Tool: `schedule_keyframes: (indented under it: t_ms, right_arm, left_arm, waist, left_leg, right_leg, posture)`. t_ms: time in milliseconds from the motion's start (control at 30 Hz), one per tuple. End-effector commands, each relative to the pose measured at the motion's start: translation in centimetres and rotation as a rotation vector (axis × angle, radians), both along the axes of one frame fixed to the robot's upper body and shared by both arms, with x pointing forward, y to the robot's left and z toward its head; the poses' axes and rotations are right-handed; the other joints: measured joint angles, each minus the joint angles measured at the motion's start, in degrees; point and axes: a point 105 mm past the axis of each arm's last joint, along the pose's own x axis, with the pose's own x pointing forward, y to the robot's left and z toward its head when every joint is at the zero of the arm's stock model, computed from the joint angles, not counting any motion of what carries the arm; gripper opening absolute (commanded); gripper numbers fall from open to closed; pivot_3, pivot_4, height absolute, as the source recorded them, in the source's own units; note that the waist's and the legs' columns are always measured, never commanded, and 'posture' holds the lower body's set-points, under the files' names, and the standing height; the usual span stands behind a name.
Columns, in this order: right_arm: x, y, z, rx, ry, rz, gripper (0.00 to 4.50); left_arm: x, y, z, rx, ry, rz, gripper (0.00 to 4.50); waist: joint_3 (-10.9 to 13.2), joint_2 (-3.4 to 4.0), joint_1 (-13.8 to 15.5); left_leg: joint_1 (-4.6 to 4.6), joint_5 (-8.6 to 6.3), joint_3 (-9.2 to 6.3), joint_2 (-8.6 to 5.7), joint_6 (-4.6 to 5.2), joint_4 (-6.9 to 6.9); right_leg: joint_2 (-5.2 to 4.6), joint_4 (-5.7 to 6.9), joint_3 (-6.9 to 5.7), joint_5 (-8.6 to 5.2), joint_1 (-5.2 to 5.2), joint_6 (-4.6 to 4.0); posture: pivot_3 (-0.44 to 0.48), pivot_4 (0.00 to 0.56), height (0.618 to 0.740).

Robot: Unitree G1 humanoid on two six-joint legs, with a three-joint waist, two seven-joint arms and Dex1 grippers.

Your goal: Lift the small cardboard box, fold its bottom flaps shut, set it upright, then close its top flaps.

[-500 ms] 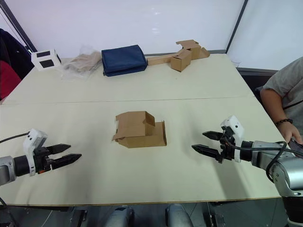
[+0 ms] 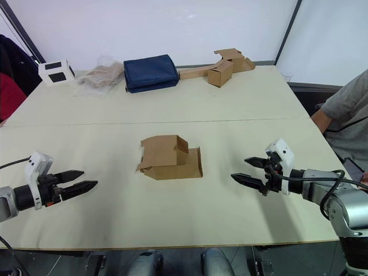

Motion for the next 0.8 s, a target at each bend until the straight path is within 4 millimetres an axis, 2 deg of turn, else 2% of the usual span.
schedule_keyframes:
  t_ms: [33,167,300,400,500,567,633,700,800]
  right_arm:
    - [0.7,-0.2,0.8,-0.044,-0.070,-0.034,4.47]
    - [1.2,-0.2,0.9,-0.066,-0.082,-0.042,4.47]
    - [1.0,-0.1,1.5,-0.052,-0.087,-0.045,4.47]
    - [0.7,0.1,1.9,-0.042,-0.096,-0.040,4.47]
    - [0.0,2.0,3.1,-0.001,-0.106,0.033,4.47]
    - [-0.7,3.7,3.8,0.024,-0.107,0.102,4.47]
    - [-1.5,5.7,4.3,0.026,-0.119,0.171,4.47]
    - [-2.3,7.2,4.5,0.014,-0.126,0.221,4.47]
    - [-3.0,8.2,4.7,0.016,-0.125,0.252,4.47]
  left_arm:
    - [0.6,0.5,1.5,-0.017,-0.053,0.022,4.50]
    - [1.9,0.2,2.4,-0.036,-0.096,0.059,4.50]
    - [2.2,1.0,1.7,-0.002,-0.082,0.074,4.50]
    - [2.6,1.3,1.2,-0.143,0.028,0.077,4.50]
    - [2.1,0.0,-0.1,-0.326,0.200,0.003,4.50]
    - [2.9,-0.7,0.2,-0.505,0.261,0.008,4.50]
    - [2.7,-2.2,1.0,-0.674,0.327,-0.072,4.50]
    - [2.5,-3.8,1.1,-0.726,0.383,-0.139,4.50]
    - [2.7,-5.1,1.0,-0.741,0.416,-0.176,4.50]
  waist:
    - [0.00,0.00,0.00]
    - [0.00,-0.01,0.13]
    - [-0.01,-0.01,-0.07]
    - [-0.01,0.00,-0.03]
    - [-0.01,0.00,-0.03]
    - [-0.01,0.01,0.03]
    - [-0.02,-0.02,-0.04]
    - [-0.05,-0.07,-0.16]
    - [-0.05,-0.07,-0.11]
  left_leg:
    - [0.00,0.00,0.00,0.00,0.00,0.00]
    - [0.00,0.00,0.00,-0.01,0.00,0.05]
    - [0.00,0.00,0.00,-0.01,0.00,0.02]
    - [0.01,0.00,0.00,0.00,0.00,0.03]
    - [0.01,0.00,-0.01,-0.02,0.00,0.05]
    - [0.01,0.00,-0.01,-0.02,0.00,0.05]
    - [0.00,0.00,-0.06,-0.02,0.00,0.12]
    - [-0.01,0.00,-0.07,-0.02,0.00,0.11]
    - [-0.01,0.00,-0.09,-0.01,0.00,0.08]
  right_leg:
    - [0.00,0.00,0.00,0.00,0.00,0.00]
    - [-0.01,0.02,0.00,0.00,0.02,0.00]
    - [-0.01,0.01,0.00,0.00,0.00,0.01]
    - [0.02,0.06,-0.01,0.00,-0.02,0.00]
    - [0.02,0.08,-0.01,0.00,0.00,0.00]
    - [0.03,0.08,-0.01,0.00,0.00,0.01]
    - [0.03,0.17,-0.07,0.00,0.00,0.01]
    - [0.04,0.16,-0.07,0.00,0.00,0.01]
    - [0.03,0.16,-0.06,-0.01,-0.03,0.01]
  posture:
    - [0.000,0.150,0.740]
    - [0.000,0.150,0.740]
    - [0.000,0.150,0.740]
    - [0.000,0.150,0.740]
    - [0.000,0.150,0.740]
    - [0.000,0.150,0.740]
    - [0.000,0.150,0.740]
    - [0.000,0.150,0.740]
    - [0.000,0.150,0.740]
